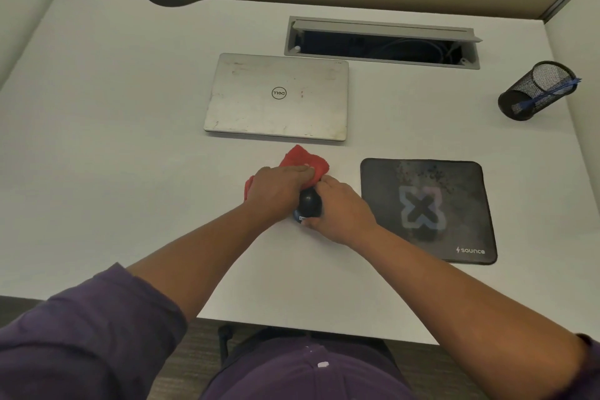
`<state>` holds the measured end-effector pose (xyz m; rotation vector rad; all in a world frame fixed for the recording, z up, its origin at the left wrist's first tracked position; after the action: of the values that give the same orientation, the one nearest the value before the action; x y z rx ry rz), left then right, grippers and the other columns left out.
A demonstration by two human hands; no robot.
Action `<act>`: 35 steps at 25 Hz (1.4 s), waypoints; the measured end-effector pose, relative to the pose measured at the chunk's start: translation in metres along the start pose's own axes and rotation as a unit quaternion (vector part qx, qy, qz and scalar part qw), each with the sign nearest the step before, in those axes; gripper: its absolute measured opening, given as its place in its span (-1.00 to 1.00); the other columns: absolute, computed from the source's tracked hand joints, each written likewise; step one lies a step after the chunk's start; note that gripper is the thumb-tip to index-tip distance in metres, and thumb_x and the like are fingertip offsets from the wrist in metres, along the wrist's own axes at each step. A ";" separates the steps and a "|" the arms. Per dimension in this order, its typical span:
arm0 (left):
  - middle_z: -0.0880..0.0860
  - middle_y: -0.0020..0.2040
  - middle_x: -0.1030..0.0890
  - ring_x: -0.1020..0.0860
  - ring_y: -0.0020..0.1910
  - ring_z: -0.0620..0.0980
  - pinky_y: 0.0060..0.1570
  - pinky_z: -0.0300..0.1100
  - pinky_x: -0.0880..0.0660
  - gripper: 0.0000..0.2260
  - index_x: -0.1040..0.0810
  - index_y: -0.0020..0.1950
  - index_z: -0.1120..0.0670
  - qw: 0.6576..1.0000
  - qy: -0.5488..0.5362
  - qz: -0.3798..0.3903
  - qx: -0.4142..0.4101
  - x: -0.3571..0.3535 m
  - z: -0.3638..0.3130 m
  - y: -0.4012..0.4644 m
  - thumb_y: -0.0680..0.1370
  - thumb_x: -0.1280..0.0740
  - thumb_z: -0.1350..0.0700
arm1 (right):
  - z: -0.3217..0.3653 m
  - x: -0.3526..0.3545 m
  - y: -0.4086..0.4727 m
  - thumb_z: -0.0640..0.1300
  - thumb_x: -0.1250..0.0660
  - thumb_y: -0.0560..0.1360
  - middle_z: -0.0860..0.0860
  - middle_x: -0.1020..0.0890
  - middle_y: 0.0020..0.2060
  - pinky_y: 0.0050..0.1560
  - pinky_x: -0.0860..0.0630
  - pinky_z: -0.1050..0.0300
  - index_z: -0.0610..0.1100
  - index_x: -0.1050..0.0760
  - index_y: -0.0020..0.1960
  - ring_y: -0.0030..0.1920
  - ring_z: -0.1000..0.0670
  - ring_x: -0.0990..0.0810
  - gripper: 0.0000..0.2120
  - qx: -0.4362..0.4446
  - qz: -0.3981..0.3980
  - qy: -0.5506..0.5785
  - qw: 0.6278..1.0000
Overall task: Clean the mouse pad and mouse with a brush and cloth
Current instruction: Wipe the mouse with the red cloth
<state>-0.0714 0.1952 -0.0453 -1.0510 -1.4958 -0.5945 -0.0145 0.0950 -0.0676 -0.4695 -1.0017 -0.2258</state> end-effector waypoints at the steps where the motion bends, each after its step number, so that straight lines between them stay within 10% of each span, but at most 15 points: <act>1: -0.10 0.29 -0.56 -0.58 0.17 0.03 0.00 -0.04 -0.49 -0.53 -0.46 0.42 -0.15 1.000 -0.006 0.010 0.016 -0.004 0.005 0.000 0.53 -0.27 0.19 | 0.001 0.000 -0.001 0.28 -0.47 0.32 0.08 -0.48 0.15 -0.05 -0.58 -0.03 0.00 -0.41 0.24 0.10 -0.04 -0.51 -0.39 0.000 -0.001 -0.003 1.000; 7: -0.02 0.25 -0.59 -0.57 0.08 0.09 0.02 -0.15 -0.42 -0.67 -0.39 0.42 -0.30 0.973 -0.186 0.018 0.133 -0.025 0.024 -0.028 0.67 -0.08 -0.09 | 0.004 0.002 0.000 0.28 -0.48 0.30 0.07 -0.48 0.18 -0.08 -0.57 -0.01 -0.01 -0.43 0.23 0.12 -0.05 -0.50 -0.38 -0.012 0.002 -0.013 1.000; 17: 0.05 0.24 -0.61 -0.58 0.09 0.15 0.01 -0.12 -0.45 -0.55 -0.34 0.49 -0.25 0.972 -0.203 0.019 0.117 -0.033 0.020 -0.086 0.62 -0.19 0.06 | 0.007 0.004 0.007 0.31 -0.52 0.28 0.03 -0.44 0.04 -0.14 -0.40 0.07 -0.07 -0.43 0.14 -0.07 0.02 -0.37 -0.36 -0.014 0.048 -0.063 0.997; 25: -0.10 0.37 -0.53 -0.56 0.19 0.12 0.00 -0.22 -0.37 -0.49 -0.22 0.53 -0.32 0.960 -0.209 -0.033 0.184 -0.040 0.014 -0.101 0.63 -0.18 0.06 | 0.030 0.013 0.017 -0.13 -0.39 0.54 -0.09 -0.45 -0.04 -0.23 -0.46 0.01 -0.16 -0.47 0.12 -0.20 -0.08 -0.44 -0.79 0.083 0.129 -0.240 0.959; 35: 0.02 0.40 -0.52 -0.66 -0.18 0.09 -0.33 -0.13 -0.36 -0.37 -0.51 0.43 0.05 0.985 0.015 -0.082 0.152 -0.041 -0.052 -0.127 0.36 -0.46 0.31 | 0.045 0.025 0.018 -0.26 -0.30 0.53 -0.07 -0.50 -0.10 -0.22 -0.39 0.06 -0.17 -0.53 0.06 -0.11 -0.12 -0.56 -0.89 0.170 0.150 -0.280 0.933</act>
<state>-0.1566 0.0805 -0.0493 -0.6852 -1.5986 -0.4739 -0.0286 0.1332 -0.0312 -0.3671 -1.4732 0.3766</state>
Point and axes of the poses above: each hand's wrist, its own y-axis towards the middle knuckle, its own x-axis out of the back of the hand, z = x × y, the point moved 9 cm from there along y, towards the middle knuckle
